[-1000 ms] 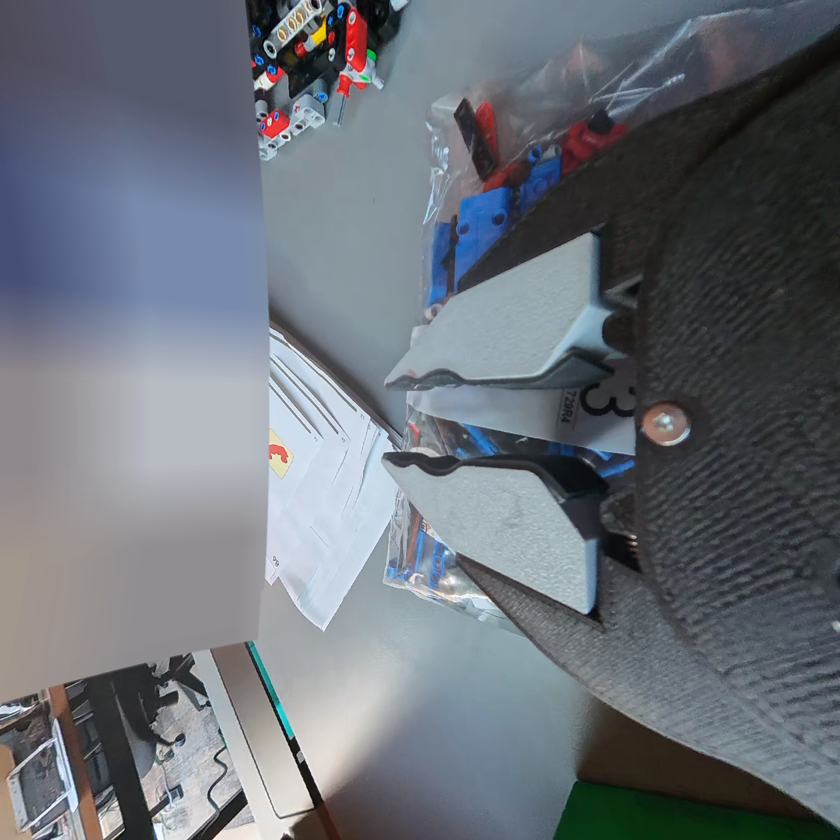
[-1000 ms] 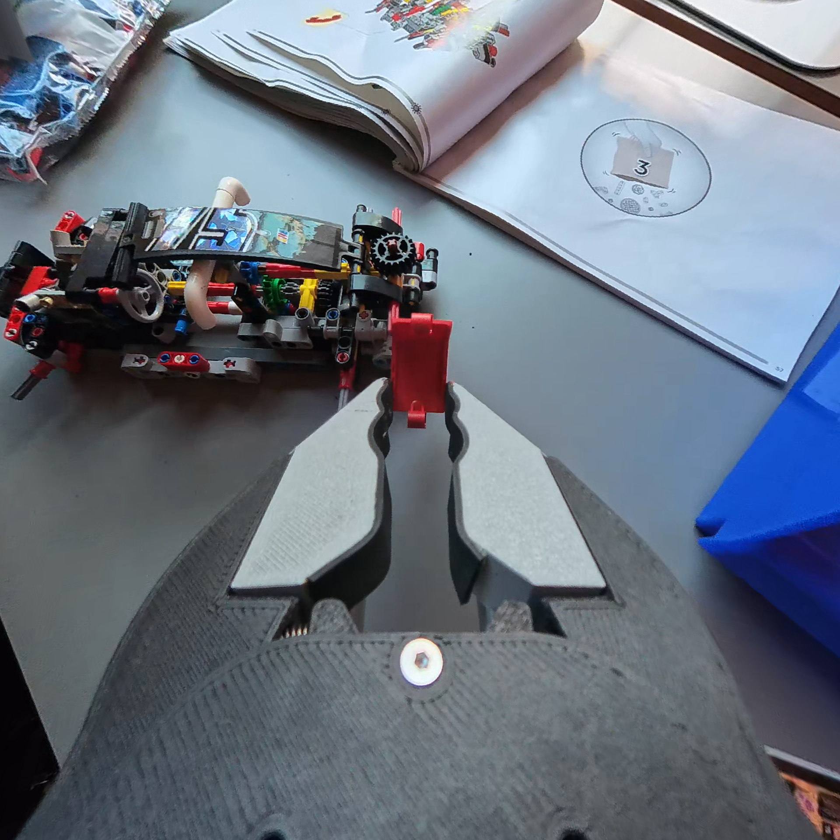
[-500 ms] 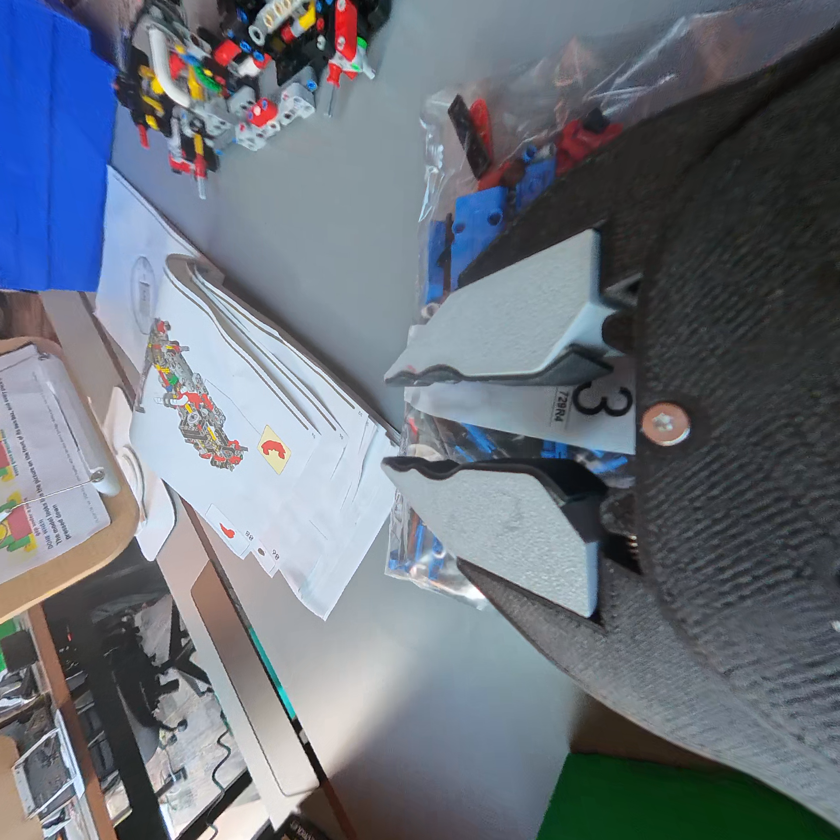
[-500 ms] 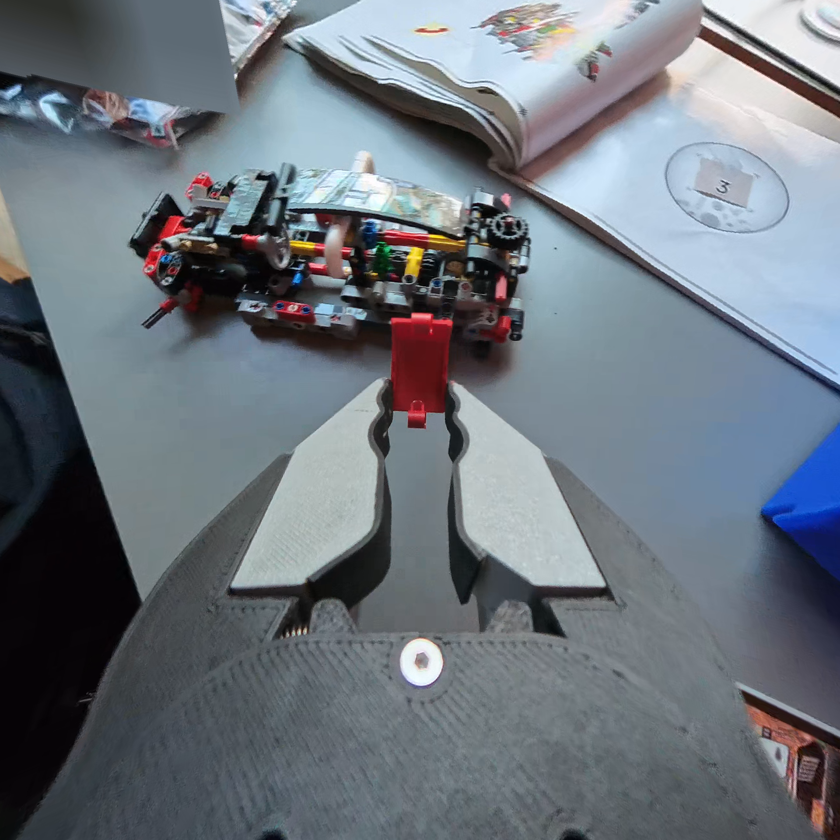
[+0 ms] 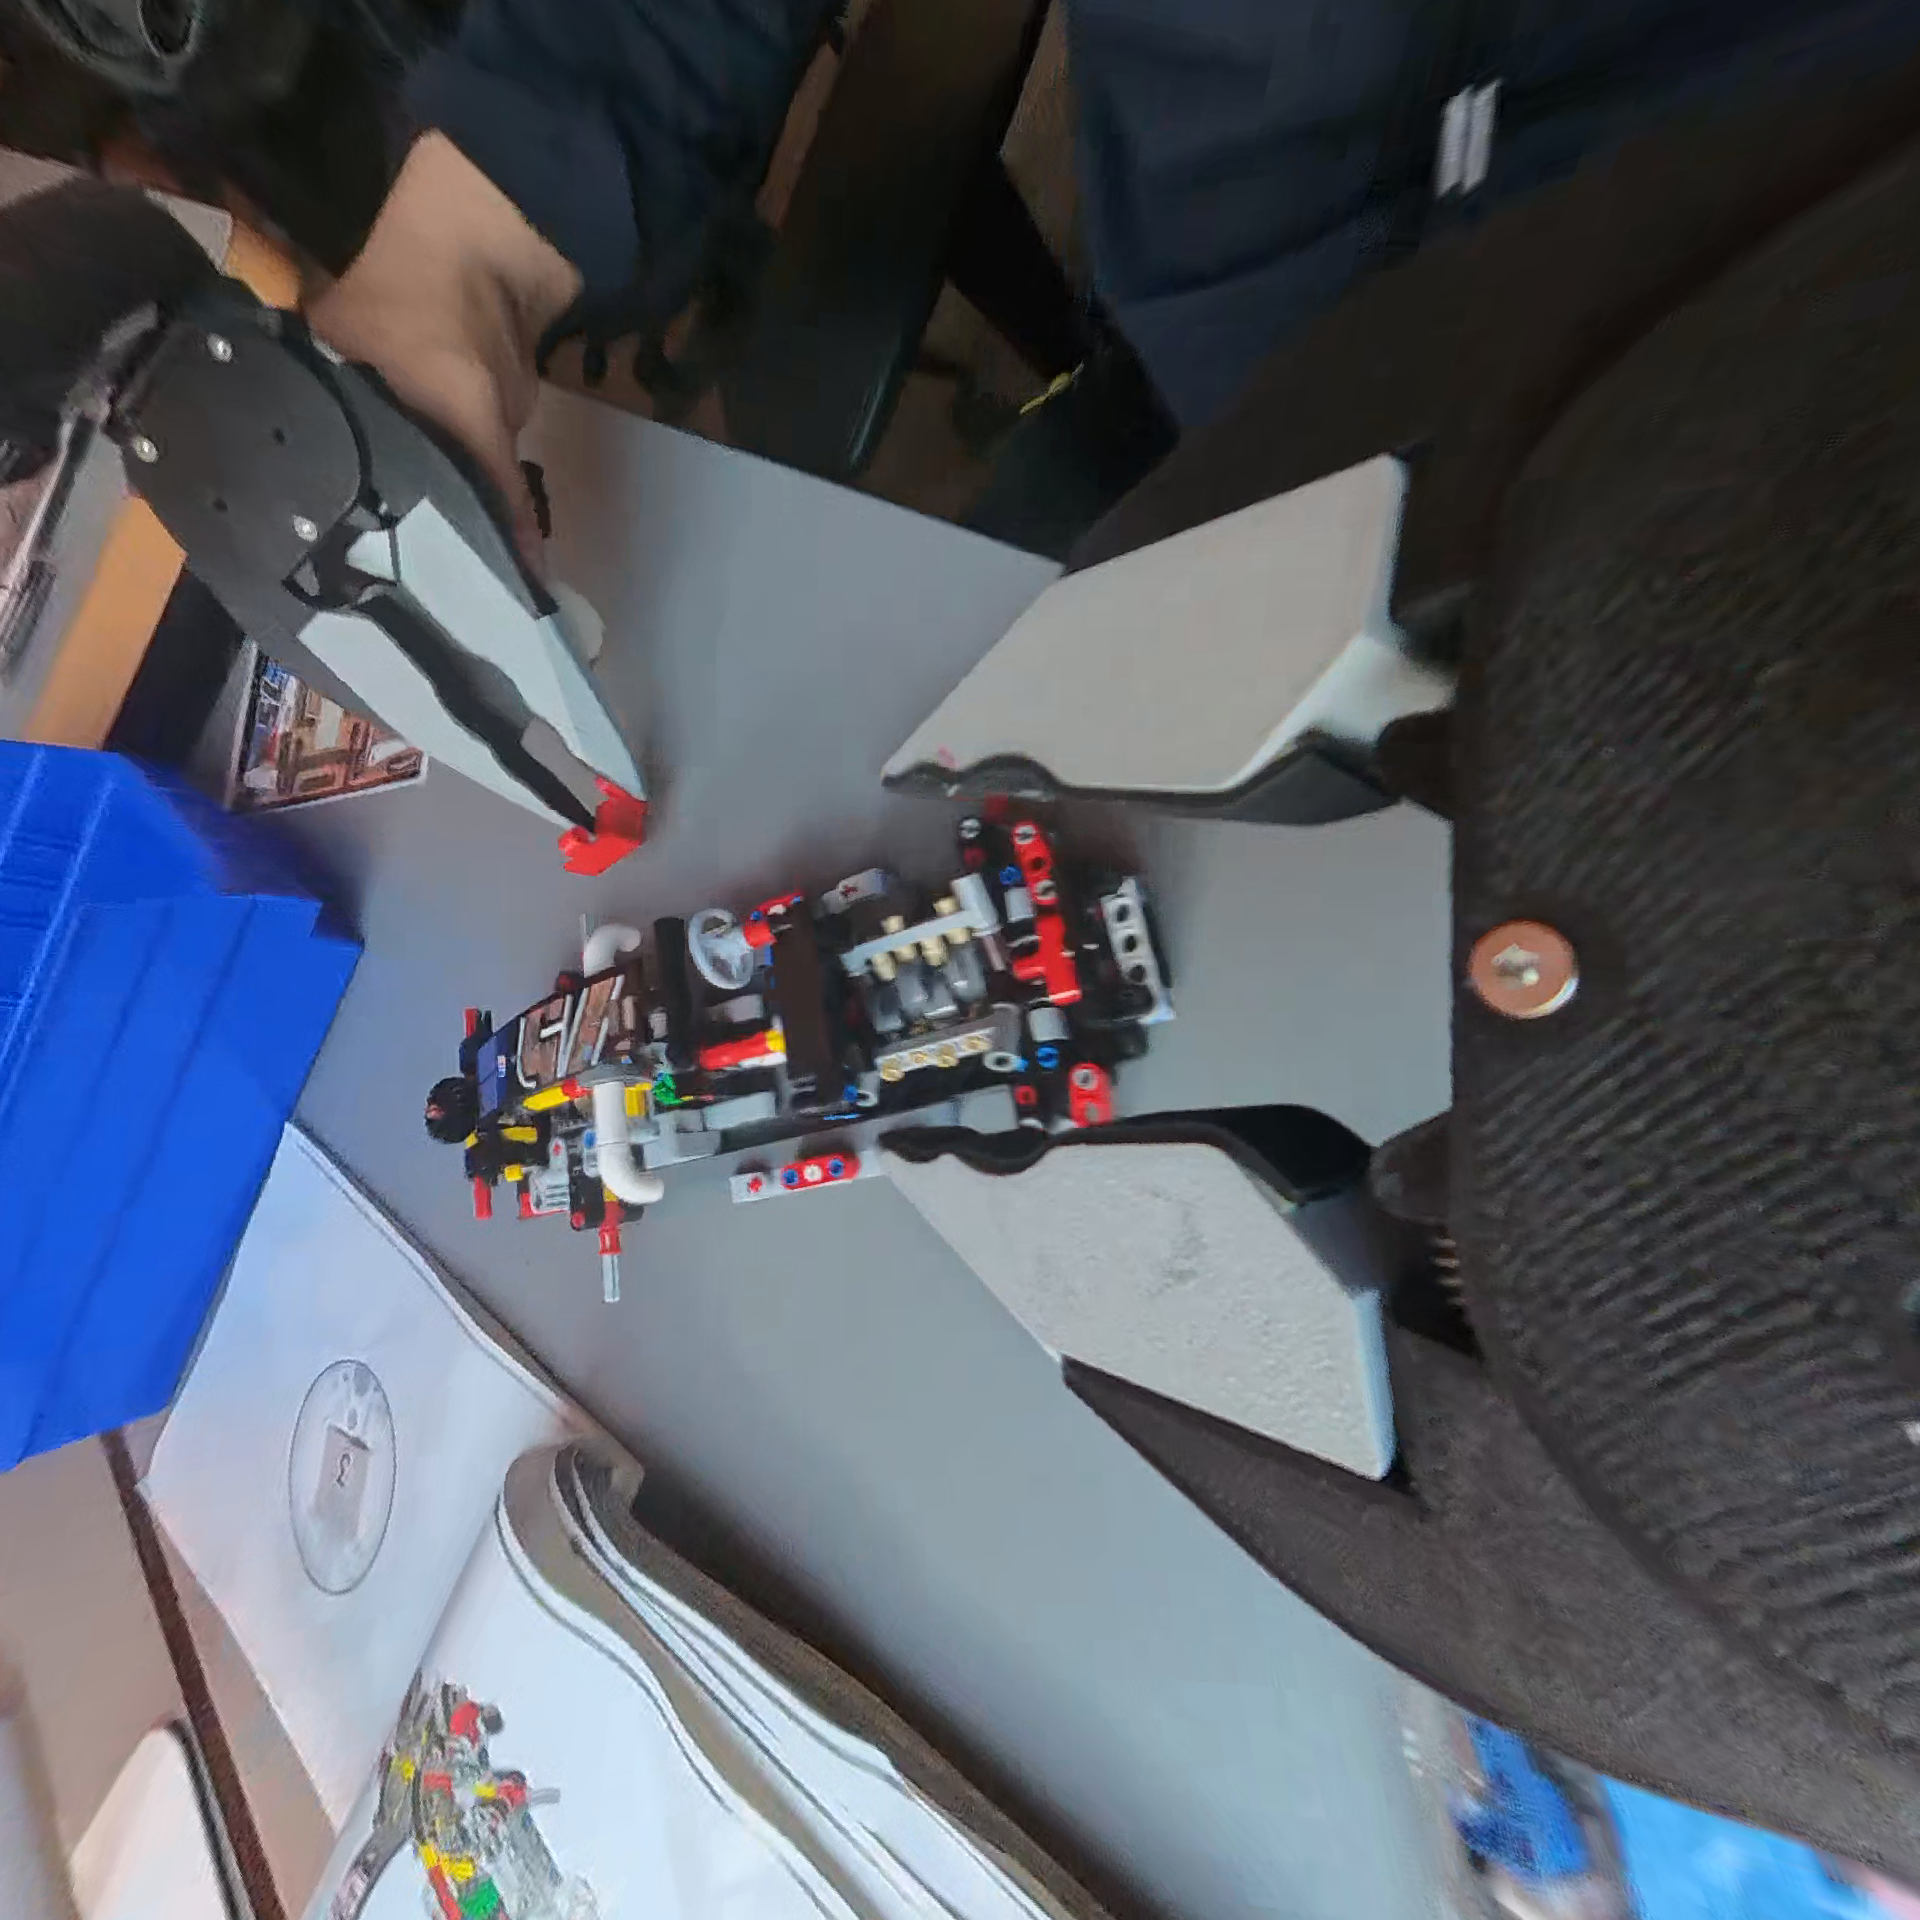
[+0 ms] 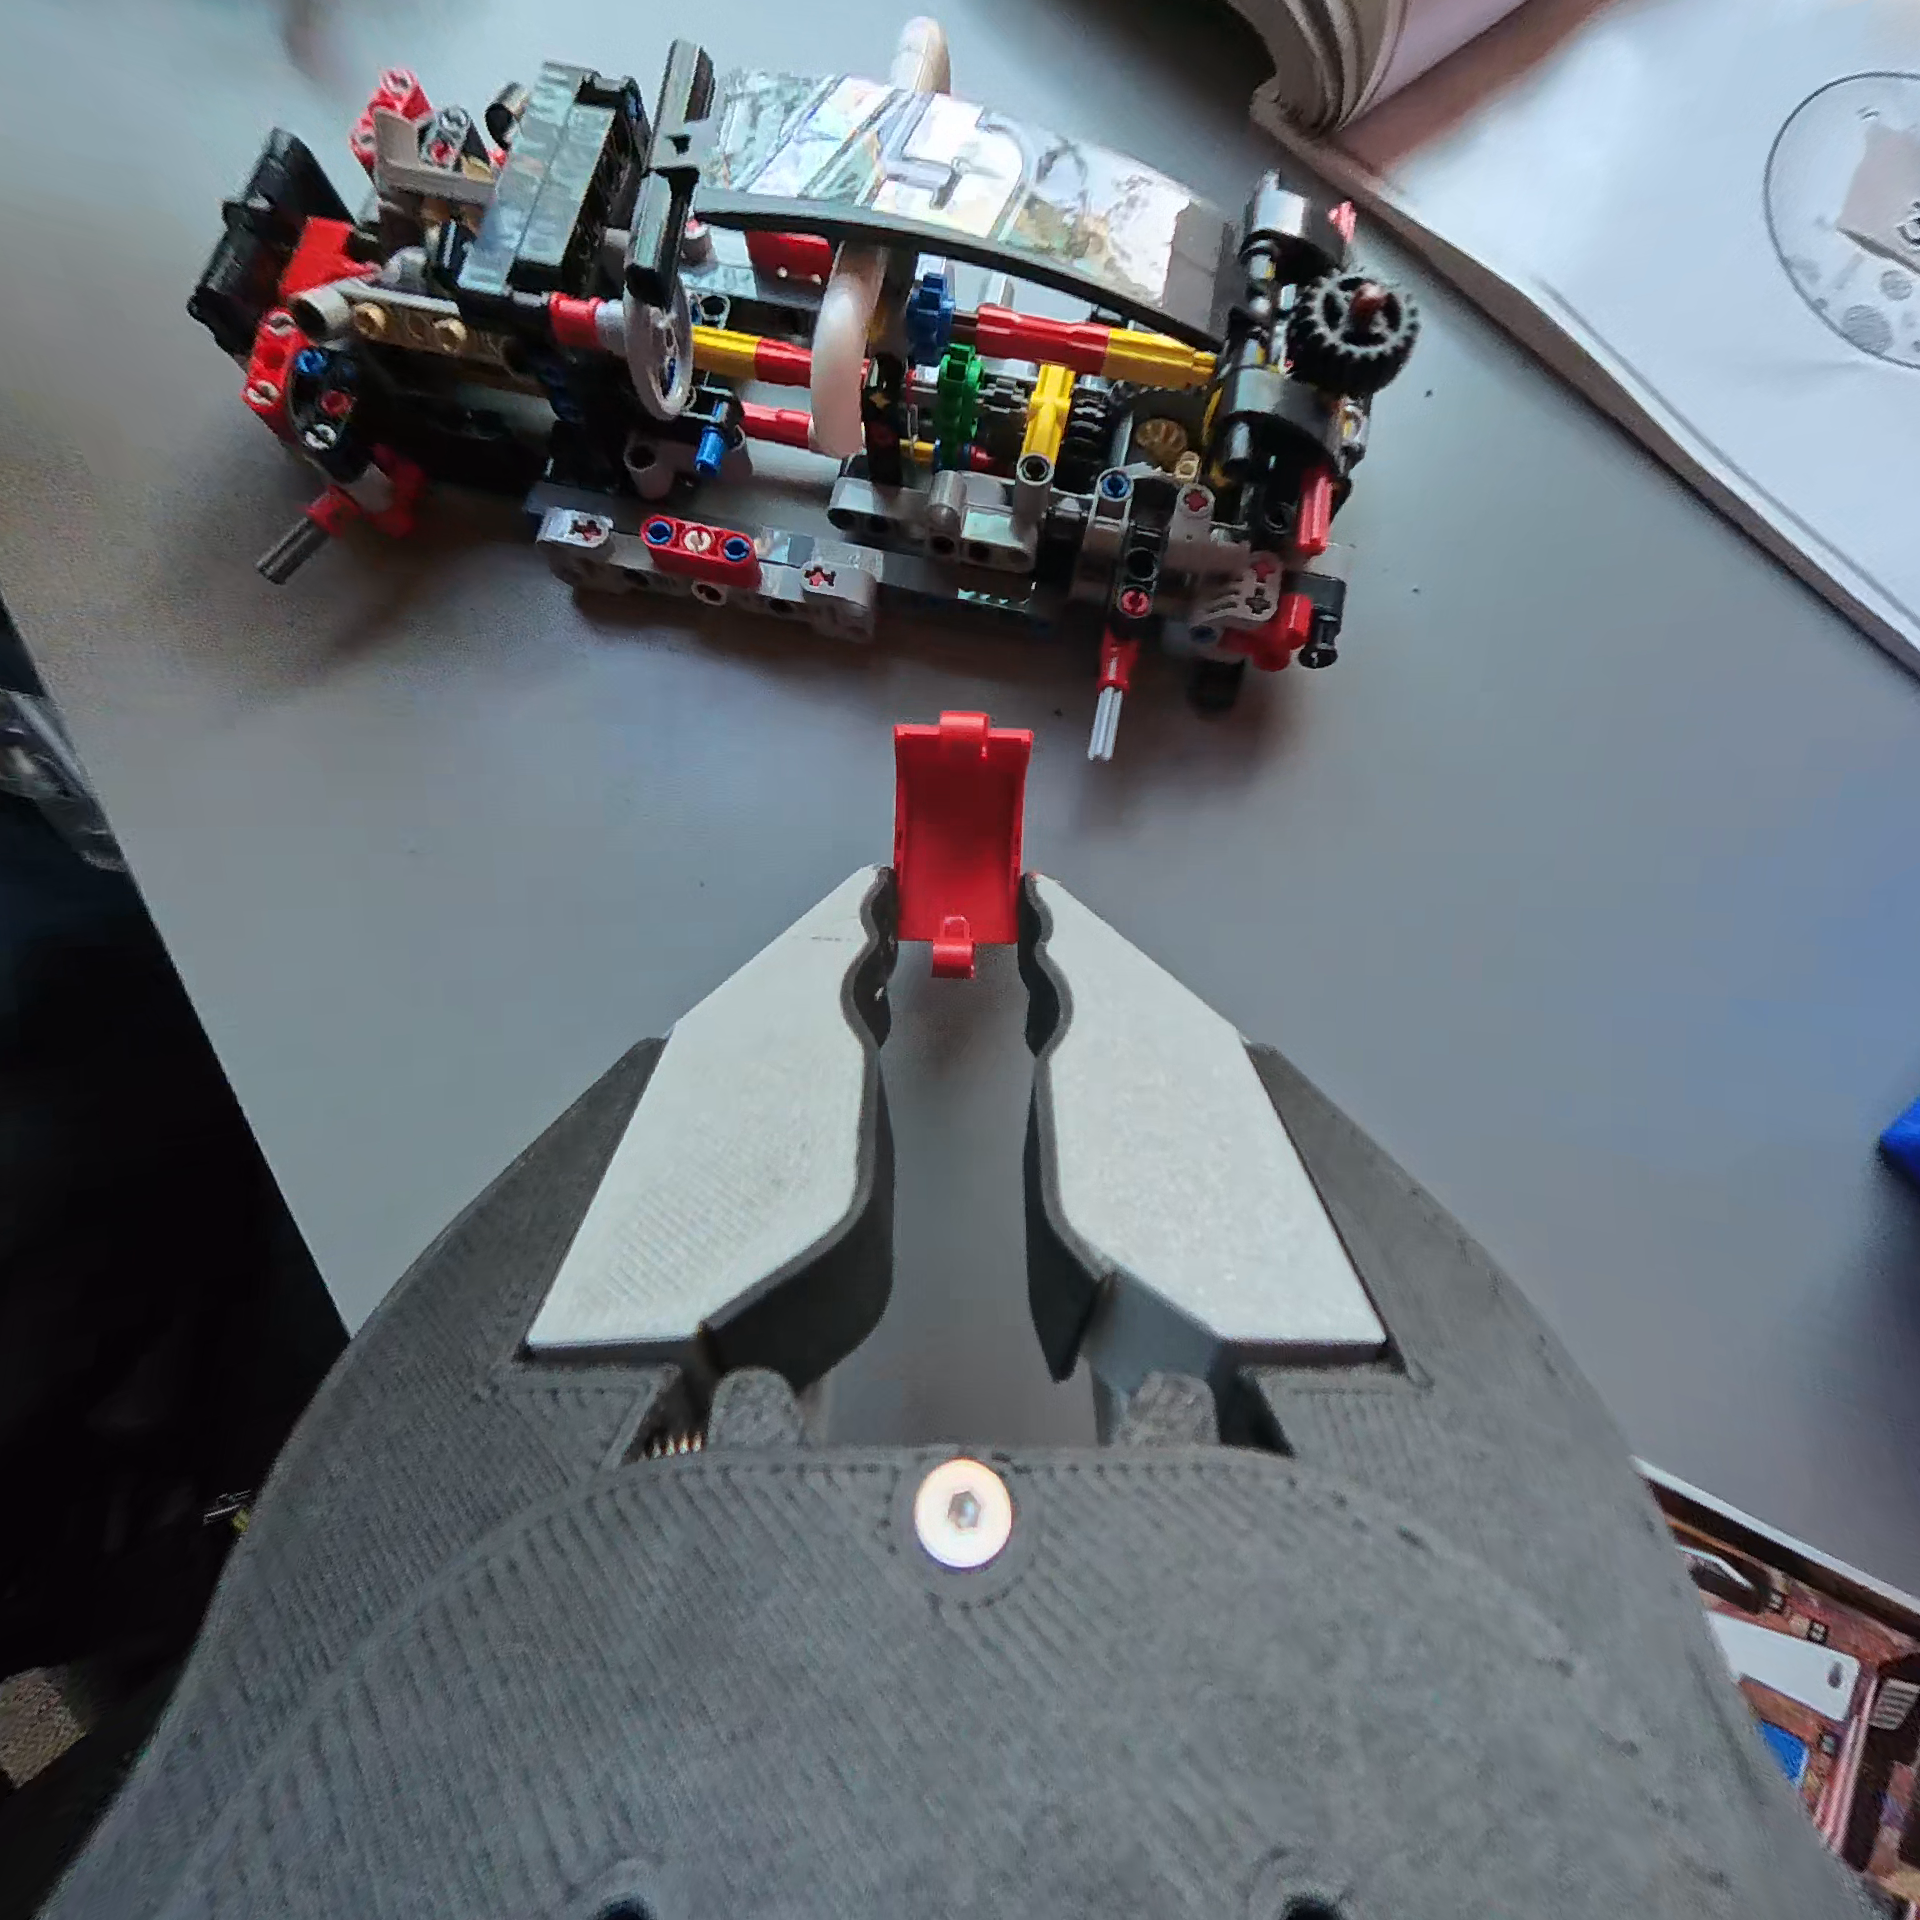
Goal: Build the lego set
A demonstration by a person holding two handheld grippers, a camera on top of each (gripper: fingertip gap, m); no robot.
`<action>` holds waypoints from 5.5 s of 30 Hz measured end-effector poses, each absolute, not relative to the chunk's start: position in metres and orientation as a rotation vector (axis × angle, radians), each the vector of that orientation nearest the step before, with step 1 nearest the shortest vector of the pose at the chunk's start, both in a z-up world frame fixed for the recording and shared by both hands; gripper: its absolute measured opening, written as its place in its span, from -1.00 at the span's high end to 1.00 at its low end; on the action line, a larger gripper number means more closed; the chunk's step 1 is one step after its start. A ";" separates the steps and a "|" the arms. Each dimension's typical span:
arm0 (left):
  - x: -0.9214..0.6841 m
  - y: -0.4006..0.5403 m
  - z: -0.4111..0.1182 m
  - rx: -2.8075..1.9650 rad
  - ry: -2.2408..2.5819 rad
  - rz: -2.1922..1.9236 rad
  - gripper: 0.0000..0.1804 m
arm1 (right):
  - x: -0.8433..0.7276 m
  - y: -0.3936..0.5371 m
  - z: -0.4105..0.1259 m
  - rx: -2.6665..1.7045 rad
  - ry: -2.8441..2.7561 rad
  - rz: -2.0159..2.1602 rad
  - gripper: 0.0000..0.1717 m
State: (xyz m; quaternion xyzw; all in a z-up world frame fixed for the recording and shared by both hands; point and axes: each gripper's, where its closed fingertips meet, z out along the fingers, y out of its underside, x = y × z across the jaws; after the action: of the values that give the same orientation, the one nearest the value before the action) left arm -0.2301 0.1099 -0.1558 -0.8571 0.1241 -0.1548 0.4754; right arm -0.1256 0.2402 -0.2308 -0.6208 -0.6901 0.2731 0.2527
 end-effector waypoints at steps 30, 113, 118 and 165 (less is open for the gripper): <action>-0.223 0.150 -0.219 -2.274 0.555 -0.300 0.37 | -0.224 0.333 -0.148 -1.326 -1.470 0.605 0.66; -0.121 0.163 -0.077 -2.290 0.657 -0.327 0.62 | -0.114 0.276 -0.245 -1.825 -1.654 0.742 0.75; -0.118 0.161 -0.073 -2.267 0.702 -0.402 0.63 | -0.115 0.279 -0.245 -1.806 -1.640 0.739 0.75; -0.243 0.192 -0.158 -2.131 0.452 -0.458 0.47 | -0.203 0.237 -0.109 -1.390 -1.666 0.983 0.75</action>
State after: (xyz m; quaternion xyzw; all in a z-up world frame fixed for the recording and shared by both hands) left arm -0.2432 0.1917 -0.1578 -0.8587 0.1820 -0.1845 0.4422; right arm -0.2031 0.2375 -0.1092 -0.5418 -0.6497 0.3834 0.3706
